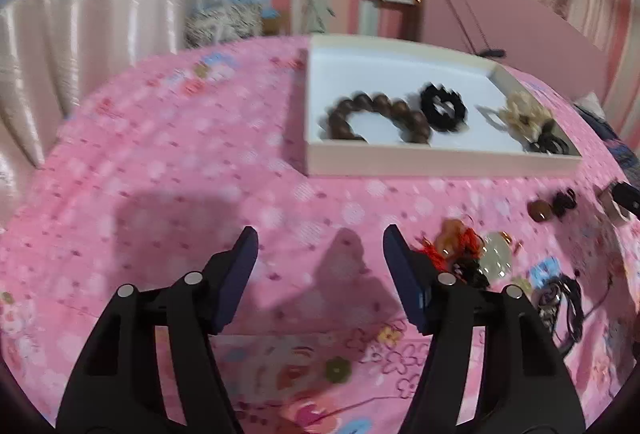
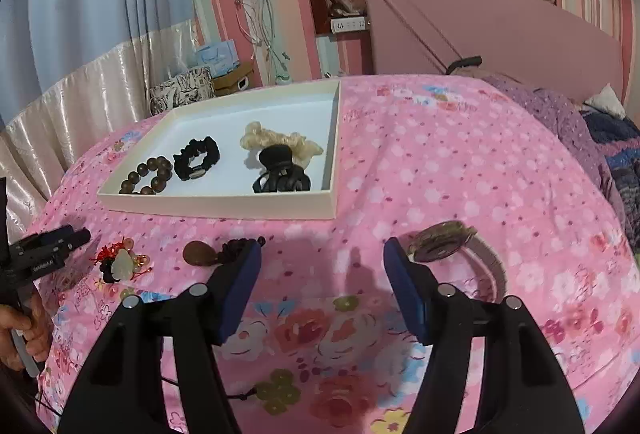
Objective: Organize jewelry
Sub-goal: 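Grasp the red tassel charm with the left tool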
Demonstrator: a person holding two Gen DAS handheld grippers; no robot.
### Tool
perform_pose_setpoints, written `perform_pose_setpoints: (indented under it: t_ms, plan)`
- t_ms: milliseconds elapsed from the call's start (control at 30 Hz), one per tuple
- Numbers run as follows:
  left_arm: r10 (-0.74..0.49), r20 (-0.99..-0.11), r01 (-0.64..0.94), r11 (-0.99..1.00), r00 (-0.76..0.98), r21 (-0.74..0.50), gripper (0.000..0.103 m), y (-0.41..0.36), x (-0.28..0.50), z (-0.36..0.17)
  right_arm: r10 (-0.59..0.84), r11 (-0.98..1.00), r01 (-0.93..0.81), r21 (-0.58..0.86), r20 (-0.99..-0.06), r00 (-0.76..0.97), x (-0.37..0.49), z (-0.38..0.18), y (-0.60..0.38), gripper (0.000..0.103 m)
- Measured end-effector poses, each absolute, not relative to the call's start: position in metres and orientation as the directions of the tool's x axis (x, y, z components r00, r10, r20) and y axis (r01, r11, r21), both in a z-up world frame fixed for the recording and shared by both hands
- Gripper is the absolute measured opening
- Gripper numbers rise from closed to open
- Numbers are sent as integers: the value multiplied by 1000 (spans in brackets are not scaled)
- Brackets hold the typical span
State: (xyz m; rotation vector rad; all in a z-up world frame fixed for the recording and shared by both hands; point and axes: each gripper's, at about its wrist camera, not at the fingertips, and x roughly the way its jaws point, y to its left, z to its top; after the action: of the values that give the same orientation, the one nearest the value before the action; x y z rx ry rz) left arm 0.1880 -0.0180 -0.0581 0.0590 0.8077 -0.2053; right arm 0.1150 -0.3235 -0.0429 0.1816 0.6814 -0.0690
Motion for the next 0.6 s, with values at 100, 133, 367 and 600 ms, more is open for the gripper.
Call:
perform_pose_setpoints:
  t_ms: [100,133,367,600]
  plan:
    - [-175,-721,243,970,670,-10,64,-28,186,-60,-4,982,122,145,-629,777,115,-47,-322,64]
    - [-177,-720,250,968,671,-5,64,-31,186,-60,-9,982,125,139,-631,776,115,-47,-322,64]
    - [-129,-761,290,954,635,80,62,-56,191,-71,-49,981,157,117,-631,774,113,-47,-343,64]
    - [-198,-749,362,930,633,60,45,-61,182,-69,-52,974,178,138,-631,774,110,-52,-361,64]
